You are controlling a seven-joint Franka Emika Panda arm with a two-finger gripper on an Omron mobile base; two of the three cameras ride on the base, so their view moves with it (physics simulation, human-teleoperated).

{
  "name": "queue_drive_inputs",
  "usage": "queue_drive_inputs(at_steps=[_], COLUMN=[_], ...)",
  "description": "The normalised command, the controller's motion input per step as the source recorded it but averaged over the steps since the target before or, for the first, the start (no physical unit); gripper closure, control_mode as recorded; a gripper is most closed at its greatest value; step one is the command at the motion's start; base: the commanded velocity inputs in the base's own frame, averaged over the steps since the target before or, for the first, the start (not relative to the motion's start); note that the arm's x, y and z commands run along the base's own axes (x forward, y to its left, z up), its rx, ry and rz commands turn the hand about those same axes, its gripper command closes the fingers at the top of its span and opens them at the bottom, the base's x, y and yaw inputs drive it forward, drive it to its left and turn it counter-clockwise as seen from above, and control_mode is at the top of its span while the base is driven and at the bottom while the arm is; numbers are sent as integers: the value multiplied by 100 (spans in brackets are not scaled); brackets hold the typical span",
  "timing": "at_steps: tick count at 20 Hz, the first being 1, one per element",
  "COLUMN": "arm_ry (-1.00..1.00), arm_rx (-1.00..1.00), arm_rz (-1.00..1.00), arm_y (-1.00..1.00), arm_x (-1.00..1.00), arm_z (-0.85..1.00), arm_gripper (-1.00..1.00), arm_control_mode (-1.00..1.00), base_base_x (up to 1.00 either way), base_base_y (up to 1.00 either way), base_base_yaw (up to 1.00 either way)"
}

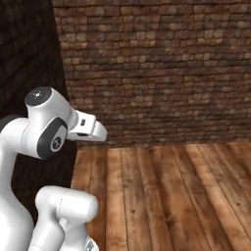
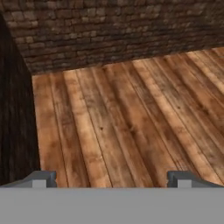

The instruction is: There is a tray on the dining counter. Grab the cup, mug, and pitcher and place them on the tray. The pitcher may be placed next to the tray if it cannot fit the tray.

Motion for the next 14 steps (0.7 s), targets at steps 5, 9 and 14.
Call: queue_drive_inputs(at_steps=[5,9,14], arm_ry=[0,0,0], arm_rx=[0,0,0], arm_rz=[0,0,0], arm_y=[0,0,0], arm_x=[0,0,0], arm_z=[0,0,0], arm_gripper=[-100,-100,-100], arm_control_mode=[100,100,100], base_base_x=[31,49,85], base_base_y=[19,30,52], base_base_yaw=[-85,-78,-66])
